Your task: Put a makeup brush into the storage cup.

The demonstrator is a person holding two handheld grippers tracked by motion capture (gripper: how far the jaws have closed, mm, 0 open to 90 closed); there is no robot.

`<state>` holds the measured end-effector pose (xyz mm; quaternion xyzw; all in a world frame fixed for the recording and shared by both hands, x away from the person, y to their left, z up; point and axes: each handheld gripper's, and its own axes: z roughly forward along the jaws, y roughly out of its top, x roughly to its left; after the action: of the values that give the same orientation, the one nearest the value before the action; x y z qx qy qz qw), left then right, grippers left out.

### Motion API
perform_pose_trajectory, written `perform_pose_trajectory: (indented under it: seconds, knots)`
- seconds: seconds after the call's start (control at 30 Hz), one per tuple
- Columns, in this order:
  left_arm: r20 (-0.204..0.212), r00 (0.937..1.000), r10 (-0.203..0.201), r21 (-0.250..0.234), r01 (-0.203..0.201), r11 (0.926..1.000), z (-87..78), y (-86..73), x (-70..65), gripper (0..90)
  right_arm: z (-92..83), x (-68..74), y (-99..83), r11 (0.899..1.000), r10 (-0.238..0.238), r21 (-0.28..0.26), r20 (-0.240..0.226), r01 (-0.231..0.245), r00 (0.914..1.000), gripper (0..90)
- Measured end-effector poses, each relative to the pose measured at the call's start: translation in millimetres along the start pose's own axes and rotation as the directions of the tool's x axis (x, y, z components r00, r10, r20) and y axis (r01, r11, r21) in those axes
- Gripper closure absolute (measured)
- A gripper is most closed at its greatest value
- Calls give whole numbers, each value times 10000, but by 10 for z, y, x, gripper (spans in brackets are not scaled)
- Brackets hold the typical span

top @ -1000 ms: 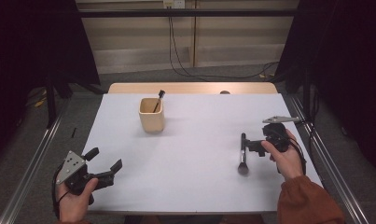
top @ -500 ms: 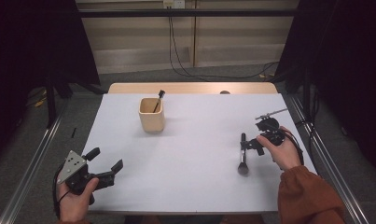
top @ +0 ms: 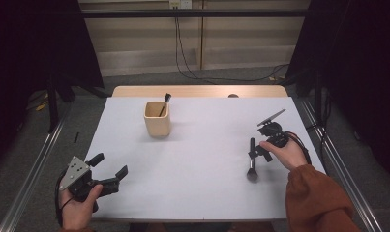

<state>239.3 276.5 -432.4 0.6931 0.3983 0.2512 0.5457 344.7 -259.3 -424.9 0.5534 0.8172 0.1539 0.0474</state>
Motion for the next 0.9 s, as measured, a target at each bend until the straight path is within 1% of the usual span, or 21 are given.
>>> perform_pose_trajectory:
  seconds: [0.1,0.13,0.23,0.27,0.3,0.37,0.43,0.53,0.6,0.63,0.7,0.8,0.87,0.9]
  knots:
    - [15,10000,-25,-25,25,10000,-1,2,-1,41,20,2,33,9993,-46,361,8,45,10000,47]
    - [15,10000,-25,-25,25,10000,-1,2,-1,41,20,2,33,9993,-46,361,8,45,10000,47]
    - [-34,10000,-11,-19,11,10000,-10,3,7,41,49,16,60,9976,-9,696,-58,13,10000,41]
    - [-30,10000,-28,-20,28,10000,-6,0,7,41,89,39,72,9949,16,1007,-80,-8,10000,54]
    - [-30,10000,-28,-20,28,10000,-6,0,7,41,111,51,79,9927,27,1206,-69,-19,10000,54]
    - [-9,10000,-2,4,2,10000,-4,0,-1,41,136,60,83,9920,-23,1264,2,22,10000,51]
    - [11,10000,20,24,-20,10000,-2,1,-3,41,176,83,99,9881,-55,1539,126,35,9999,65]
    - [-8,10000,13,9,-13,10000,0,-1,1,41,186,91,110,9868,36,1616,90,-50,10000,84]
    - [-17,10000,8,18,-8,10000,0,-2,4,41,189,94,121,9864,79,1642,137,-100,9999,124]
    - [-6,10000,39,61,-39,10000,0,-1,5,41,195,110,132,9863,184,1638,139,-204,9997,174]
    - [-6,10000,62,68,-62,10000,0,-1,5,41,199,115,134,9864,183,1632,105,-198,9998,191]
    - [-15,10000,71,67,-71,10000,-1,-1,4,41,243,149,137,9838,447,1732,132,-463,9989,206]
    - [-13,10000,66,64,-66,10000,-1,-1,4,41,273,169,141,9819,468,1831,139,-485,9988,240]
    - [-7,10000,65,59,-65,10000,-1,-1,4,41,287,173,141,9814,447,1862,152,-468,9989,243]
